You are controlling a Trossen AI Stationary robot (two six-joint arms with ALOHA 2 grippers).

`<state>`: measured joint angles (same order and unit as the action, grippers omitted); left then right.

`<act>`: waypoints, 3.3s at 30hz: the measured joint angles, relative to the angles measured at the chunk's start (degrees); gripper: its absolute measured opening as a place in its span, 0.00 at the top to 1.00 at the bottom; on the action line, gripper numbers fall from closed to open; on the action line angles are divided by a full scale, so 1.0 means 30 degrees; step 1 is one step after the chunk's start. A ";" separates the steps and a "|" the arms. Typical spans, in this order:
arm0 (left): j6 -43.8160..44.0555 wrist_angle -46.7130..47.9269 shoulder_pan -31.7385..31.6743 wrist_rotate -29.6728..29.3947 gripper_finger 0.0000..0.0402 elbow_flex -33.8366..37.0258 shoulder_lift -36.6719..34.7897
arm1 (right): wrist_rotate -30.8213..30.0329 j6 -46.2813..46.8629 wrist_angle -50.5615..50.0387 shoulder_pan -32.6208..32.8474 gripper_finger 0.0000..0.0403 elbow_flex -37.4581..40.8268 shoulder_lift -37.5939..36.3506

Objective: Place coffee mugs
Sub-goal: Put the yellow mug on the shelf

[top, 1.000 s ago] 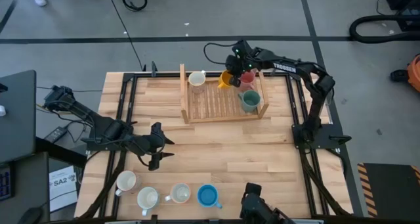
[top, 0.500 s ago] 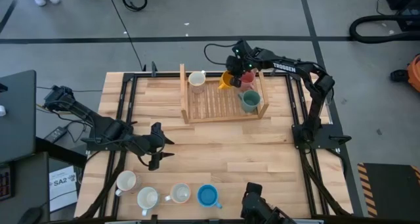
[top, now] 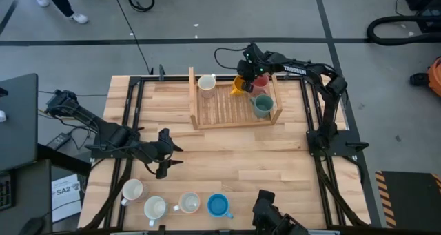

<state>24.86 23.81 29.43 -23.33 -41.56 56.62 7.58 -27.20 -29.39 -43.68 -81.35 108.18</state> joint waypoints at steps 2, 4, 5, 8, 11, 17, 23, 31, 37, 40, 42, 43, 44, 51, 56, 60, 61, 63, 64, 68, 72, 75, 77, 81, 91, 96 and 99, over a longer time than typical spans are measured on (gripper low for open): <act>-0.0006 0.0000 0.0000 0.0003 0.45 0.0000 0.0000 | -0.0034 -0.0009 0.0023 0.0007 0.91 -0.0003 0.0123; -0.0013 0.0003 0.0000 0.0000 0.45 0.0000 0.0000 | -0.0072 -0.0007 -0.0048 0.0007 0.91 -0.0006 0.0132; -0.0012 0.0005 0.0000 0.0001 0.45 0.0000 0.0000 | -0.0119 -0.0007 -0.0079 0.0007 0.91 -0.0006 0.0132; -0.0015 0.0007 0.0000 0.0000 0.45 0.0000 0.0000 | -0.0180 -0.0007 -0.0066 -0.0010 0.91 -0.0006 0.0132; -0.0015 0.0007 0.0000 0.0000 0.45 0.0000 0.0000 | -0.0480 0.0000 -0.0072 -0.0073 0.90 -0.0006 0.0132; -0.0022 0.0007 0.0000 0.0000 0.45 0.0000 0.0000 | -0.1097 -0.0008 -0.0037 -0.0095 0.87 -0.0006 0.0132; -0.0022 0.0007 0.0000 0.0003 0.45 0.0000 0.0000 | -0.1103 -0.0058 0.0077 -0.0095 0.86 -0.0006 0.0132; -0.0022 0.0007 0.0000 0.0007 0.45 -0.0002 0.0000 | -0.1111 -0.0079 0.0085 -0.0095 0.81 -0.0006 0.0132; -0.0022 0.0015 0.0000 0.0007 0.45 0.0000 0.0000 | -0.1163 -0.0079 0.0067 -0.0102 0.70 -0.0006 0.0132; -0.0022 0.0012 0.0000 0.0007 0.45 0.0000 0.0000 | -0.1169 -0.0128 0.0069 -0.0102 0.65 -0.0006 0.0132; -0.0022 0.0015 0.0000 0.0007 0.45 0.0000 0.0000 | -0.1177 -0.0145 0.0075 -0.0102 0.62 -0.0006 0.0132; -0.0022 0.0015 0.0000 0.0007 0.45 0.0000 0.0000 | -0.1183 -0.0145 0.0095 -0.0102 0.62 -0.0006 0.0132; -0.0022 0.0015 0.0003 0.0007 0.45 0.0000 0.0000 | -0.1183 -0.0145 0.0143 -0.0102 0.61 -0.0006 0.0132; -0.0022 0.0015 0.0001 0.0007 0.45 0.0000 0.0000 | -0.2165 -0.0145 0.0634 -0.0101 0.61 -0.0006 0.0132; -0.0028 0.0015 0.0000 0.0007 0.45 0.0000 0.0000 | -0.2457 -0.0023 0.0613 -0.0095 0.61 -0.0006 0.0132; -0.0022 0.0015 0.0001 0.0007 0.45 0.0000 0.0000 | -0.1671 -0.0014 0.0580 -0.0095 0.61 -0.0006 0.0132; -0.0022 0.0015 0.0000 0.0007 0.45 0.0000 0.0000 | -0.1426 -0.0007 0.0493 -0.0102 0.61 -0.0006 0.0132; -0.0022 0.0015 0.0000 0.0007 0.45 0.0000 0.0000 | -0.1113 -0.0049 0.0183 -0.0102 0.61 -0.0006 0.0132; -0.0022 0.0015 0.0000 0.0007 0.45 0.0000 0.0000 | -0.1084 -0.0119 -0.0060 -0.0102 0.61 -0.0006 0.0132; -0.0022 0.0015 0.0003 0.0007 0.45 0.0000 0.0000 | -0.1009 -0.0982 -0.1121 -0.0095 0.61 -0.0006 0.0132; -0.0022 0.0015 0.0000 0.0007 0.45 0.0000 0.0000 | -0.0979 -0.1249 -0.1456 -0.0095 0.61 -0.0006 0.0132; -0.0022 0.0015 0.0005 0.0007 0.45 0.0000 0.0000 | -0.0512 -0.1288 -0.1499 -0.0101 0.61 -0.0006 0.0132; -0.0022 0.0015 0.0003 0.0007 0.45 0.0000 0.0000 | 0.0064 -0.1291 -0.1529 -0.0109 0.61 -0.0006 0.0132; -0.0022 0.0015 0.0001 0.0007 0.45 0.0000 0.0000 | 0.0354 -0.1296 -0.1554 -0.0095 0.61 -0.0006 0.0132; -0.0019 0.0015 0.0002 0.0007 0.45 -0.0005 0.0000 | -0.0131 -0.1296 -0.0831 -0.0095 0.61 0.0002 0.0132; -0.0022 0.0015 0.0007 0.0007 0.45 0.0000 0.0000 | -0.0866 -0.1292 -0.0775 -0.0095 0.61 0.0002 0.0129; -0.0022 0.0015 0.0005 0.0007 0.45 0.0000 0.0000 | -0.0924 -0.1343 -0.0841 -0.0095 0.61 0.0003 0.0005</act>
<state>24.80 23.86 29.45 -23.31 -41.56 56.62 4.81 -31.23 -31.91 -43.97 -81.34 108.19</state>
